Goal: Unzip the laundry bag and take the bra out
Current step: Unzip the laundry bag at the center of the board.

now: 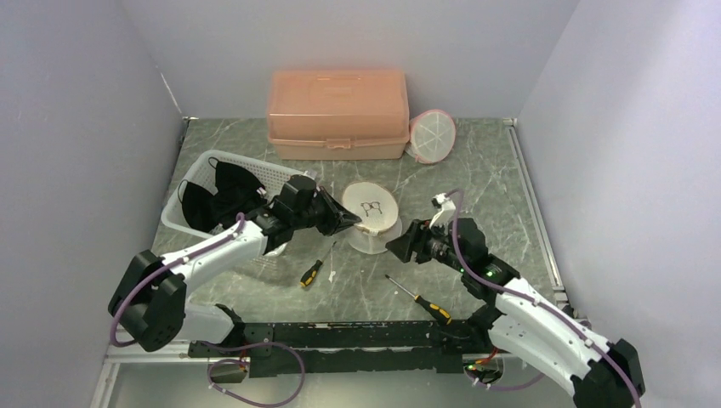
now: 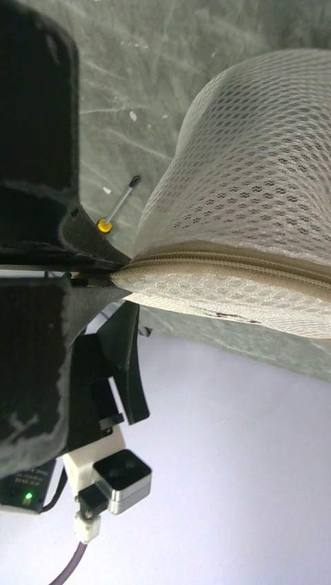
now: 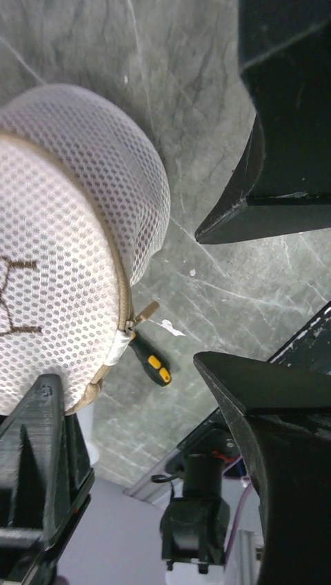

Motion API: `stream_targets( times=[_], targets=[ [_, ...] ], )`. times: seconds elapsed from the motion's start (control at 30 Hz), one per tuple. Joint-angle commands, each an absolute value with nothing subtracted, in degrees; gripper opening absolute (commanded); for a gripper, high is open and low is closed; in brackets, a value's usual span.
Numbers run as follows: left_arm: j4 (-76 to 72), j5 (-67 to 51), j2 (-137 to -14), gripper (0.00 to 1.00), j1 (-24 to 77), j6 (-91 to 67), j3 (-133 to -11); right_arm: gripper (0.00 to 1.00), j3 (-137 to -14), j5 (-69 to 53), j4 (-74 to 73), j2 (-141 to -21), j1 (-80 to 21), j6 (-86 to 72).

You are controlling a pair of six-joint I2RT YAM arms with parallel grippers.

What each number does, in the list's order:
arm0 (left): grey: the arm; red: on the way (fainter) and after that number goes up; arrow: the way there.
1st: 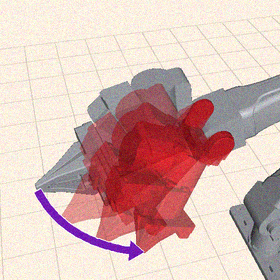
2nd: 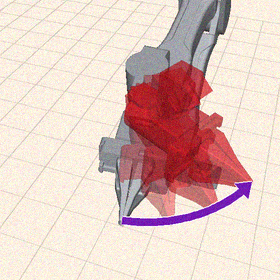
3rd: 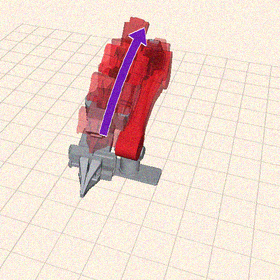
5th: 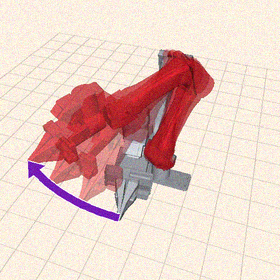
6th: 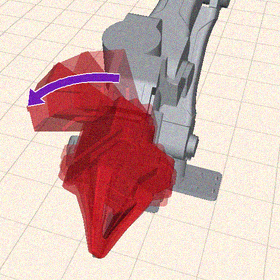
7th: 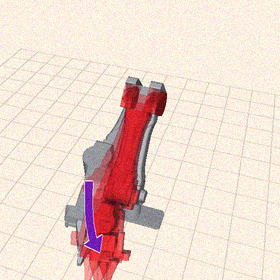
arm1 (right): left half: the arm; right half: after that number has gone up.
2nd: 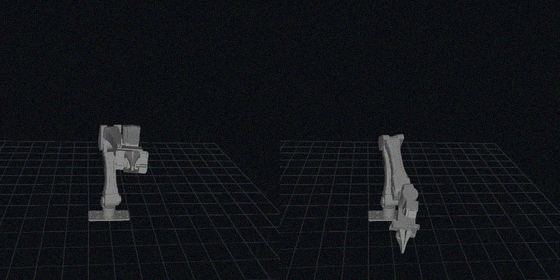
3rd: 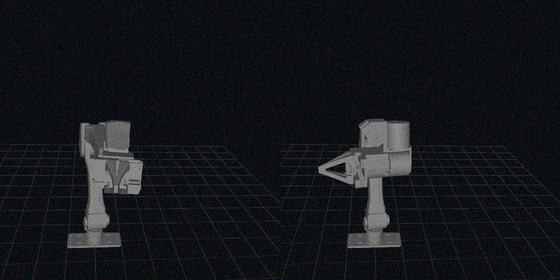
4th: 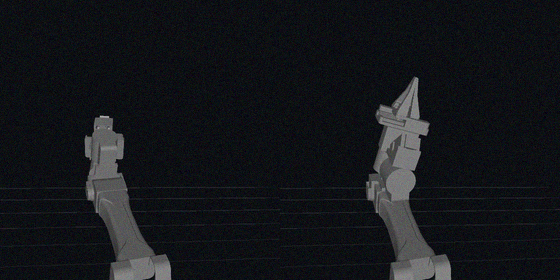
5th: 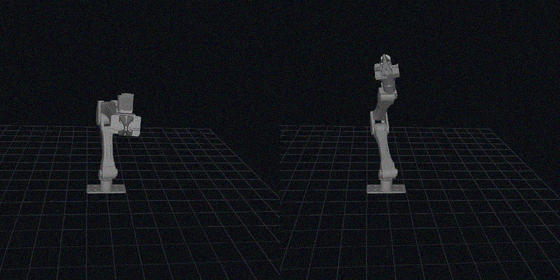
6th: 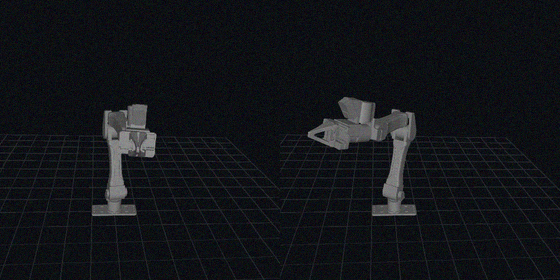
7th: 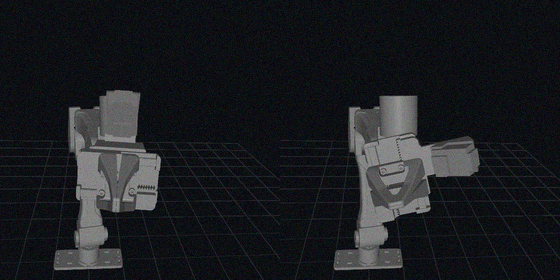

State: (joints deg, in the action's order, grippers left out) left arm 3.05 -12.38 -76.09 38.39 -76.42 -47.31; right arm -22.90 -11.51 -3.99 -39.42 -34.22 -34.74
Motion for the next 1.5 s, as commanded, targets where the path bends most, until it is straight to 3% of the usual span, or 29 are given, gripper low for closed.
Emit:
stream_targets(
  times=[0.0,0.17,0.4,1.03,1.27,1.47],
  targets=[
    [1.7,-18.3,-77.3,0.03,38.3,-80.8,-49.6,0.6,-25.4,-11.8,4.5,-43.0,-37.4,-32.2],
    [0.6,-19.2,-77.6,0.03,38.3,-81.5,-49.3,0.47,-27.5,-9.8,5.3,-47.8,-38.5,-31.8],
    [0.4,-18.9,-77.5,0.03,38.3,-81.7,-49.0,0.45,-28.1,-8.6,6.3,-51.3,-39.7,-31.5],
    [0.8,-17.9,-76.5,0.03,38.3,-81.3,-48.5,0.21,-29.8,-8.3,5.7,-54.7,-40.8,-31.6],
    [1.1,-17.7,-75.7,0.03,38.2,-80.2,-48.3,0.0,-29.5,-5.5,2.1,-53.4,-41.0,-29.8],
    [2.5,-17.7,-75.1,0.03,38.2,-78.2,-48.7,0.0,-28.9,-0.9,-2.1,-52.8,-41.1,-28.1]
  ],
)
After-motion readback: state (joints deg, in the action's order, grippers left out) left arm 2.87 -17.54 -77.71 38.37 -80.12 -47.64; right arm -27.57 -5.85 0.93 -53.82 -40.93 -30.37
